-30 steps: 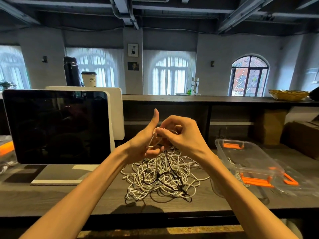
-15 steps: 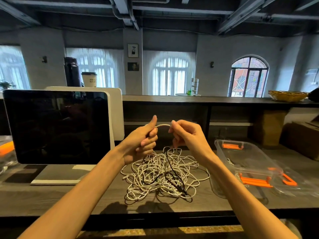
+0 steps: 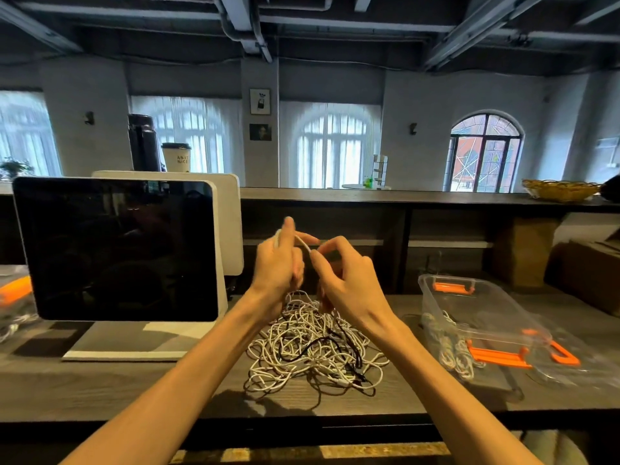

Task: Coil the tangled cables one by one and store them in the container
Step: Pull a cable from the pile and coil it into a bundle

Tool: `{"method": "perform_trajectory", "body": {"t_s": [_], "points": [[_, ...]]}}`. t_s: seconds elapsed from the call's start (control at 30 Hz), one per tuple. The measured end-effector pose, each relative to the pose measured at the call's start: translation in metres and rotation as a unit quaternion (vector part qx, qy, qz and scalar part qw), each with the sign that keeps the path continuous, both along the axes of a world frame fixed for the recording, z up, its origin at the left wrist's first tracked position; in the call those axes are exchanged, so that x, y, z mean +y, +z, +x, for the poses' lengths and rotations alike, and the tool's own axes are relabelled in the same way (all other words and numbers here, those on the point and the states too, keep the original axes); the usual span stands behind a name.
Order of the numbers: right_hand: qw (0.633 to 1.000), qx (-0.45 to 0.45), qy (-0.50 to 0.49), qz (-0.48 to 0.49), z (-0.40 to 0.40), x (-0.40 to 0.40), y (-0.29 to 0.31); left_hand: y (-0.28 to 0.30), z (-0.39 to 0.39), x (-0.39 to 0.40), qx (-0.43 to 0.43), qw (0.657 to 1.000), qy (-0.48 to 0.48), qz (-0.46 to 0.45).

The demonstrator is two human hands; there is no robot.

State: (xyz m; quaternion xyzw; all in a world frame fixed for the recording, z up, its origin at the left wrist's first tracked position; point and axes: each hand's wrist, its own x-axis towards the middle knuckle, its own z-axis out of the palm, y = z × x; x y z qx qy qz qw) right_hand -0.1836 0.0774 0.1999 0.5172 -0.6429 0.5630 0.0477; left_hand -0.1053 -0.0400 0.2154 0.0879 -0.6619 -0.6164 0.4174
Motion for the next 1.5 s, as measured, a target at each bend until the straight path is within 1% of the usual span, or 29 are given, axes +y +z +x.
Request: {"method": "perform_trajectory", "body": {"t_s": [0.07, 0.17, 0.23, 0.3, 0.37, 0.47, 0.53, 0.57, 0.67, 0.77, 0.83, 0.93, 1.0, 1.1, 1.2, 1.33, 1.43, 1.5], "points": [[0.999, 0.01, -0.021, 0.024, -0.003, 0.002, -0.007, 0.006, 0.003, -0.011, 0.04, 0.997, 0.023, 0.062], [0.998, 0.057, -0.027, 0.004, -0.007, 0.002, -0.016, 0.011, 0.004, -0.021, 0.051, 0.99, 0.041, 0.127], [0.989, 0.137, -0.056, 0.027, -0.003, 0.001, -0.016, 0.011, 0.004, -0.021, 0.065, 0.982, -0.016, 0.177], [0.962, 0.238, -0.108, 0.082, 0.002, -0.001, -0.014, 0.012, 0.005, -0.017, 0.07, 0.971, -0.092, 0.21], [0.944, 0.285, -0.13, 0.102, 0.007, -0.001, -0.01, 0.015, 0.01, -0.013, 0.038, 0.981, -0.1, 0.165], [0.932, 0.328, -0.115, 0.106, 0.014, 0.003, -0.001, 0.018, 0.015, -0.008, -0.063, 0.996, -0.064, 0.019], [0.925, 0.35, -0.105, 0.106, 0.017, 0.005, 0.005, 0.018, 0.017, -0.006, -0.143, 0.987, -0.04, -0.063], [0.924, 0.351, -0.101, 0.113, 0.018, 0.006, 0.009, 0.018, 0.018, -0.006, -0.17, 0.981, -0.046, -0.081], [0.941, 0.318, -0.072, 0.094, 0.019, 0.007, 0.017, 0.018, 0.023, -0.003, -0.228, 0.965, -0.09, -0.092], [0.958, 0.28, -0.04, 0.039, 0.016, 0.01, 0.021, 0.017, 0.034, -0.007, -0.269, 0.944, -0.187, -0.039], [0.965, 0.259, -0.034, 0.023, 0.013, 0.009, 0.022, 0.014, 0.041, -0.012, -0.295, 0.923, -0.247, -0.031], [0.975, 0.217, -0.04, 0.032, 0.008, 0.007, 0.023, 0.011, 0.045, -0.017, -0.303, 0.893, -0.333, -0.026], [0.981, 0.189, -0.019, 0.034, 0.009, 0.007, 0.023, 0.01, 0.046, -0.019, -0.293, 0.88, -0.368, -0.057], [0.989, 0.137, 0.024, 0.043, 0.012, 0.011, 0.028, 0.01, 0.044, -0.02, -0.288, 0.878, -0.368, -0.104], [0.993, 0.084, 0.027, 0.079, 0.01, 0.013, 0.033, 0.008, 0.042, -0.019, -0.307, 0.877, -0.354, -0.11], [0.991, 0.049, 0.057, 0.11, 0.006, 0.017, 0.035, 0.0, 0.041, -0.022, -0.313, 0.877, -0.357, -0.074], [0.992, 0.017, 0.099, 0.072, 0.001, 0.022, 0.035, 0.002, 0.042, -0.021, -0.278, 0.885, -0.372, -0.023], [0.994, 0.003, 0.097, 0.041, -0.002, 0.024, 0.033, 0.006, 0.042, -0.018, -0.269, 0.893, -0.36, -0.009]]}}
